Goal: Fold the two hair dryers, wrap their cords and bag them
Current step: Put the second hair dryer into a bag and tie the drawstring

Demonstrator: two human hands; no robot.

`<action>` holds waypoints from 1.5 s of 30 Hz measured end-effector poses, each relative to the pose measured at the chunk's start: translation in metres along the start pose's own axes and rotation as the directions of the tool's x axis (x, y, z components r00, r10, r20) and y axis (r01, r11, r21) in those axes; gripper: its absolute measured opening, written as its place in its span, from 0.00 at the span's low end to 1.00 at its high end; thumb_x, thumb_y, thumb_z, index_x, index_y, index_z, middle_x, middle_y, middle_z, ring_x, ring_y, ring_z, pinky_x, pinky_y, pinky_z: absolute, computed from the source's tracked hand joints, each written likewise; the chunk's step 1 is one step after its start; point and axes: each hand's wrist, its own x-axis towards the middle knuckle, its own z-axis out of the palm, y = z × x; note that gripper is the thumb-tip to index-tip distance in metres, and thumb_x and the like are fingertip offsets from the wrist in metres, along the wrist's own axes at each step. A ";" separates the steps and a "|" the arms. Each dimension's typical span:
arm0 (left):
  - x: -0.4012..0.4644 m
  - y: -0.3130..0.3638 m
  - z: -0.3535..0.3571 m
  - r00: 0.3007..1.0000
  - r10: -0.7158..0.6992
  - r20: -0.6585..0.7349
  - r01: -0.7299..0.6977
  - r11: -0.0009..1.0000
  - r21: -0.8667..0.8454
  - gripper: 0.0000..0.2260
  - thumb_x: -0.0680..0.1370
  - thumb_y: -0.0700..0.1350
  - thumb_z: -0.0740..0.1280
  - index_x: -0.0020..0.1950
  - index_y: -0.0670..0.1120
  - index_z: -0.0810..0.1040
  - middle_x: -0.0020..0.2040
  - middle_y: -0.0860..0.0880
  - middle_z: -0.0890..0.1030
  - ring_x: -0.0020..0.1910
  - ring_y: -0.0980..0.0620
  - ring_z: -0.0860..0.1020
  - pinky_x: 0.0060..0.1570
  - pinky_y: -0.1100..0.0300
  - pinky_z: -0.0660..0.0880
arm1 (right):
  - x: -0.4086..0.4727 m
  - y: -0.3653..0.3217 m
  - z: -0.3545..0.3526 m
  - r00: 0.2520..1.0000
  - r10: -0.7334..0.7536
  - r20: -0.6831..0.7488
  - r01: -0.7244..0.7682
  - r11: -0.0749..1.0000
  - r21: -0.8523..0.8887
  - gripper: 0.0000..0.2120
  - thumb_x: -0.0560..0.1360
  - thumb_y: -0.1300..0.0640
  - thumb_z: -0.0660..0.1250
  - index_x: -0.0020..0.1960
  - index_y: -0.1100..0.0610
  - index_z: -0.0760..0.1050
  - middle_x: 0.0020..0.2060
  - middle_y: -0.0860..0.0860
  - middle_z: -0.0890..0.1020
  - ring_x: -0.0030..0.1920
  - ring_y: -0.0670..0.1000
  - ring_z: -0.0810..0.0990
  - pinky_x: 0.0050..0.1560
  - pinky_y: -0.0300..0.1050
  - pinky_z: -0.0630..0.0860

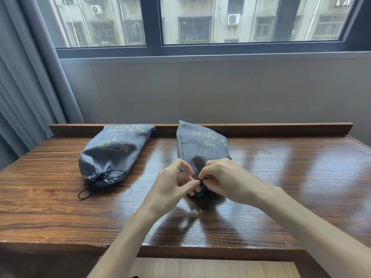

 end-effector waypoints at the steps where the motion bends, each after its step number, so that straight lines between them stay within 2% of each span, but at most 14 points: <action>1: 0.001 -0.001 -0.001 1.000 -0.001 0.005 0.001 0.999 -0.034 0.09 0.75 0.38 0.72 0.44 0.44 0.72 0.35 0.45 0.85 0.30 0.53 0.80 0.36 0.65 0.74 | 0.001 0.000 -0.001 1.000 0.009 0.007 -0.009 1.000 0.008 0.09 0.76 0.59 0.63 0.48 0.52 0.82 0.39 0.46 0.77 0.38 0.43 0.70 0.37 0.32 0.64; 5: 0.001 -0.004 -0.001 0.999 0.036 0.014 -0.035 0.999 -0.038 0.05 0.75 0.37 0.71 0.43 0.41 0.75 0.35 0.45 0.85 0.32 0.53 0.80 0.38 0.64 0.75 | 0.003 0.002 -0.004 0.998 0.063 0.018 -0.064 0.994 0.086 0.09 0.75 0.60 0.64 0.47 0.54 0.83 0.37 0.47 0.80 0.40 0.46 0.76 0.42 0.39 0.71; 10: 0.004 -0.007 0.000 0.996 0.091 0.016 -0.090 0.995 -0.046 0.03 0.76 0.39 0.70 0.45 0.46 0.81 0.36 0.47 0.84 0.35 0.50 0.81 0.40 0.56 0.78 | 0.008 0.002 -0.003 0.992 0.089 0.088 -0.096 0.992 0.078 0.07 0.73 0.58 0.64 0.44 0.53 0.81 0.35 0.49 0.81 0.37 0.48 0.76 0.40 0.45 0.74; 12: 0.005 -0.008 0.000 0.994 0.109 0.009 -0.109 0.994 -0.025 0.02 0.76 0.40 0.70 0.46 0.46 0.81 0.36 0.48 0.84 0.35 0.50 0.82 0.40 0.54 0.78 | 0.012 0.004 -0.005 0.984 0.112 0.141 -0.130 0.984 0.122 0.07 0.73 0.59 0.64 0.43 0.54 0.81 0.33 0.48 0.80 0.35 0.46 0.75 0.40 0.43 0.73; 15: 0.001 -0.010 0.001 0.989 0.147 -0.024 -0.146 0.989 0.039 0.04 0.76 0.39 0.71 0.44 0.46 0.77 0.34 0.50 0.82 0.33 0.54 0.79 0.39 0.61 0.75 | 0.016 0.008 -0.009 0.961 0.131 0.242 -0.193 0.948 0.253 0.07 0.75 0.60 0.64 0.42 0.51 0.79 0.32 0.46 0.79 0.32 0.43 0.74 0.37 0.37 0.71; 18: -0.005 -0.011 0.004 0.967 0.250 -0.054 -0.239 0.957 0.162 0.07 0.73 0.40 0.73 0.41 0.47 0.76 0.34 0.50 0.78 0.33 0.53 0.75 0.39 0.65 0.72 | 0.017 0.011 -0.010 0.935 0.156 0.319 -0.291 0.851 0.437 0.07 0.76 0.64 0.64 0.44 0.55 0.79 0.33 0.50 0.77 0.33 0.43 0.72 0.34 0.30 0.69; 20: -0.005 -0.012 0.007 0.949 0.311 -0.056 -0.291 0.929 0.227 0.07 0.71 0.39 0.75 0.41 0.45 0.77 0.34 0.51 0.78 0.35 0.54 0.76 0.39 0.66 0.72 | 0.017 0.014 -0.011 0.921 0.166 0.353 -0.345 0.771 0.536 0.06 0.77 0.65 0.64 0.46 0.59 0.79 0.34 0.52 0.75 0.34 0.44 0.72 0.34 0.30 0.69; 22: -0.003 -0.013 0.009 0.925 0.372 -0.076 -0.338 0.899 0.280 0.07 0.70 0.40 0.76 0.41 0.45 0.78 0.36 0.52 0.78 0.36 0.56 0.76 0.40 0.67 0.72 | 0.017 0.017 -0.012 0.917 0.157 0.368 -0.357 0.736 0.575 0.06 0.77 0.66 0.64 0.45 0.59 0.79 0.31 0.50 0.74 0.32 0.42 0.71 0.34 0.30 0.67; 26: -0.003 -0.016 0.016 0.887 0.435 -0.154 -0.361 0.862 0.356 0.07 0.72 0.43 0.75 0.42 0.45 0.78 0.38 0.53 0.78 0.38 0.59 0.75 0.41 0.65 0.73 | 0.019 0.022 -0.014 0.904 0.140 0.405 -0.374 0.717 0.588 0.10 0.77 0.64 0.64 0.41 0.53 0.78 0.30 0.47 0.74 0.32 0.42 0.70 0.35 0.35 0.64; 32: -0.005 -0.016 0.018 0.874 0.462 -0.152 -0.382 0.846 0.372 0.06 0.76 0.47 0.70 0.44 0.46 0.79 0.41 0.53 0.80 0.42 0.57 0.77 0.44 0.61 0.75 | 0.017 0.027 -0.015 0.895 0.129 0.426 -0.393 0.678 0.621 0.08 0.77 0.63 0.64 0.42 0.55 0.79 0.31 0.47 0.74 0.33 0.43 0.71 0.37 0.38 0.65; 35: -0.006 -0.016 0.016 0.882 0.453 -0.127 -0.384 0.849 0.364 0.02 0.77 0.43 0.69 0.44 0.46 0.79 0.42 0.53 0.80 0.42 0.57 0.77 0.45 0.60 0.75 | 0.017 0.030 -0.013 0.900 0.162 0.405 -0.403 0.663 0.631 0.05 0.77 0.62 0.66 0.48 0.59 0.81 0.32 0.49 0.75 0.34 0.44 0.71 0.36 0.38 0.65; 40: -0.010 -0.015 0.014 0.907 0.392 -0.152 -0.337 0.894 0.295 0.03 0.76 0.38 0.71 0.42 0.44 0.80 0.39 0.53 0.80 0.40 0.56 0.78 0.43 0.64 0.74 | 0.018 0.031 -0.014 0.883 0.189 0.430 -0.435 0.673 0.598 0.07 0.77 0.62 0.66 0.52 0.61 0.81 0.31 0.48 0.76 0.33 0.44 0.72 0.35 0.36 0.66; 45: -0.011 -0.014 0.017 0.898 0.427 -0.109 -0.380 0.876 0.298 0.03 0.75 0.37 0.71 0.42 0.44 0.80 0.40 0.53 0.80 0.41 0.56 0.79 0.43 0.62 0.75 | 0.020 0.029 -0.016 0.834 0.195 0.515 -0.498 0.668 0.553 0.06 0.77 0.61 0.65 0.44 0.56 0.80 0.31 0.49 0.76 0.34 0.45 0.72 0.35 0.35 0.67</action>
